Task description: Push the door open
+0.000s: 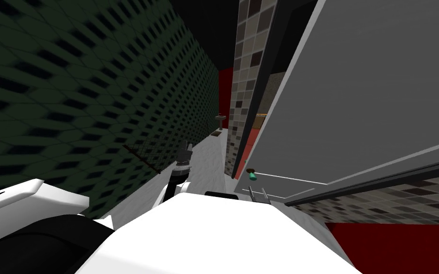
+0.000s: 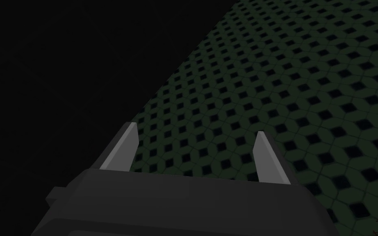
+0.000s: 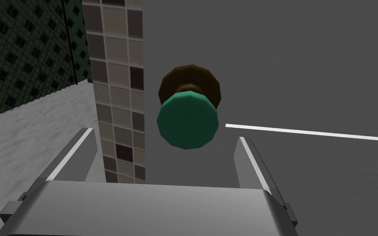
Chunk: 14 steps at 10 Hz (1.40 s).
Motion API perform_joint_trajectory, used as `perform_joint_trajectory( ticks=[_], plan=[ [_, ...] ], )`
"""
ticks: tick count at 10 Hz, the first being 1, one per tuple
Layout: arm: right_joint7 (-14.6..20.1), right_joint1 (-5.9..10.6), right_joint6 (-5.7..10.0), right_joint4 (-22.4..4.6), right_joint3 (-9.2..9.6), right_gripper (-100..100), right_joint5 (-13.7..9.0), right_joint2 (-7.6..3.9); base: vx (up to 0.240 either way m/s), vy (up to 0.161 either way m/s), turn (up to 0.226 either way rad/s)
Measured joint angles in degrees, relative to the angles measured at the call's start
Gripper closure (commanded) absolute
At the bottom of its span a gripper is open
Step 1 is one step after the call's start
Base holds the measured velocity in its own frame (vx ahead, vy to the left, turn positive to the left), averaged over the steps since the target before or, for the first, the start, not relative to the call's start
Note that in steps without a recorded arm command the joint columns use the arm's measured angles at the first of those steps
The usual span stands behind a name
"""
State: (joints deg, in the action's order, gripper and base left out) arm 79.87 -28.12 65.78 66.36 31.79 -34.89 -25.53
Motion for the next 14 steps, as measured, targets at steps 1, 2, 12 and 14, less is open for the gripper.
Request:
perform_joint_trajectory(
  ticks=[1,2,12,14],
  plan=[
    [-0.7,0.17,0.28,0.3,0.60,-100,-1.5,-0.21,0.017,-0.020,0.106],
    [-1.7,0.69,0.73,0.3,1.72,-100,-3.2,-0.51,0.016,-0.019,0.071],
    [-9.3,4.00,4.09,1.2,9.37,-100,-19.5,-2.61,0.016,-0.018,0.083],
    [-11.0,4.61,4.78,1.6,10.98,-100,-22.7,-3.20,0.013,-0.022,0.079]
  ],
)
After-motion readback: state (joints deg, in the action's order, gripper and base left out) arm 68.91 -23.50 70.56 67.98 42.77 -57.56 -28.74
